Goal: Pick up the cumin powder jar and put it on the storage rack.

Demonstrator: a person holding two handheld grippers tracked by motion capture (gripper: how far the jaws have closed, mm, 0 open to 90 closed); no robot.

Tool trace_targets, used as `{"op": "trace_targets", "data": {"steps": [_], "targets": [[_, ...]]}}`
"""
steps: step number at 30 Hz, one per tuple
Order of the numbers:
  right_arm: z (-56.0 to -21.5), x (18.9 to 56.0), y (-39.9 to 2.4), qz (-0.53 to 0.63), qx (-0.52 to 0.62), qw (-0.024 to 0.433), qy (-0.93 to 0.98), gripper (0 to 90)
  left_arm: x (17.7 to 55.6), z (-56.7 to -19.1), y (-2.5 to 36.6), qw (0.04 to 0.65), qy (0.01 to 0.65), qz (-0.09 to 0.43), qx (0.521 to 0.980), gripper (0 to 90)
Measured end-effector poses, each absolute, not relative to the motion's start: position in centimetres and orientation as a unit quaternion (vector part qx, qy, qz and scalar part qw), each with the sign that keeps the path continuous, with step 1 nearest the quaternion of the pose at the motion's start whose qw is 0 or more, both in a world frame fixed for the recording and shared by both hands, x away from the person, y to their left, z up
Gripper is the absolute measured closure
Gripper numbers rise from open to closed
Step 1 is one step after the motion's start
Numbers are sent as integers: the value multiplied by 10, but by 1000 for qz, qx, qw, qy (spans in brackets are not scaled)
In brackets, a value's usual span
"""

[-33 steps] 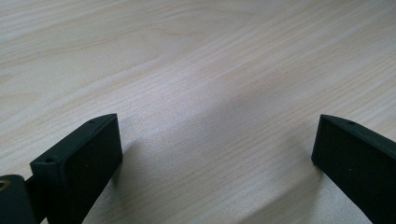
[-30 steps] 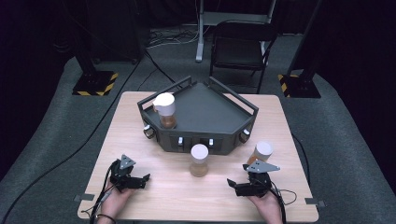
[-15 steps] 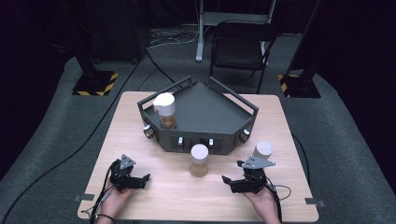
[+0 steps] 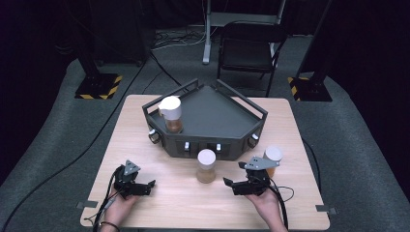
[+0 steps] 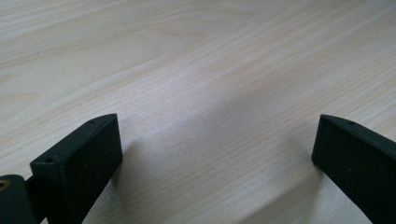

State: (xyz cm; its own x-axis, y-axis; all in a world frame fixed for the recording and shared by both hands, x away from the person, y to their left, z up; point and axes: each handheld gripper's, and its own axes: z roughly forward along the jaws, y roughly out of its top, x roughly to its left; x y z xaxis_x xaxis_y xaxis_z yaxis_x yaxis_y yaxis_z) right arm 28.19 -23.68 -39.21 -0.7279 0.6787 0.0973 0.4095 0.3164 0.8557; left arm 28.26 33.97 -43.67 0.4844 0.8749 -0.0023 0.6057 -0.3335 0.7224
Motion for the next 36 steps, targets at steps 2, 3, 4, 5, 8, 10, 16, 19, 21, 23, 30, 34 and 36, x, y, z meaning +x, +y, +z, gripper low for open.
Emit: {"op": "trace_targets", "data": {"steps": [2,3,4,5,8,10,16,19,21,23,30,34,36], "targets": [[-392,283,-236,482,338,139,796,124,283,-437,340,339,467,199,792,12],[-392,283,-235,483,337,139,796,123,283,-437,340,339,467,198,792,12],[-391,284,-233,483,336,139,796,124,283,-437,340,339,467,198,792,12],[-391,284,-232,484,334,138,797,123,283,-437,340,339,467,198,792,12],[-390,286,-229,484,331,138,798,124,283,-437,340,339,467,198,792,12],[-390,286,-226,485,329,139,799,125,283,-437,340,339,467,198,792,12],[-389,289,-220,491,323,137,797,129,283,-437,340,339,467,198,792,12],[-389,290,-216,494,318,139,797,132,283,-437,340,339,467,198,792,12],[-388,291,-212,495,316,139,798,133,283,-437,340,339,467,198,792,12],[-388,292,-210,495,313,139,798,134,283,-437,340,339,467,198,792,12],[-387,295,-201,497,307,140,799,135,283,-437,340,339,467,198,792,12],[-388,296,-196,500,307,141,797,141,283,-437,340,339,467,198,792,12],[-388,296,-195,501,307,142,797,142,283,-437,340,339,467,198,792,12]]}}
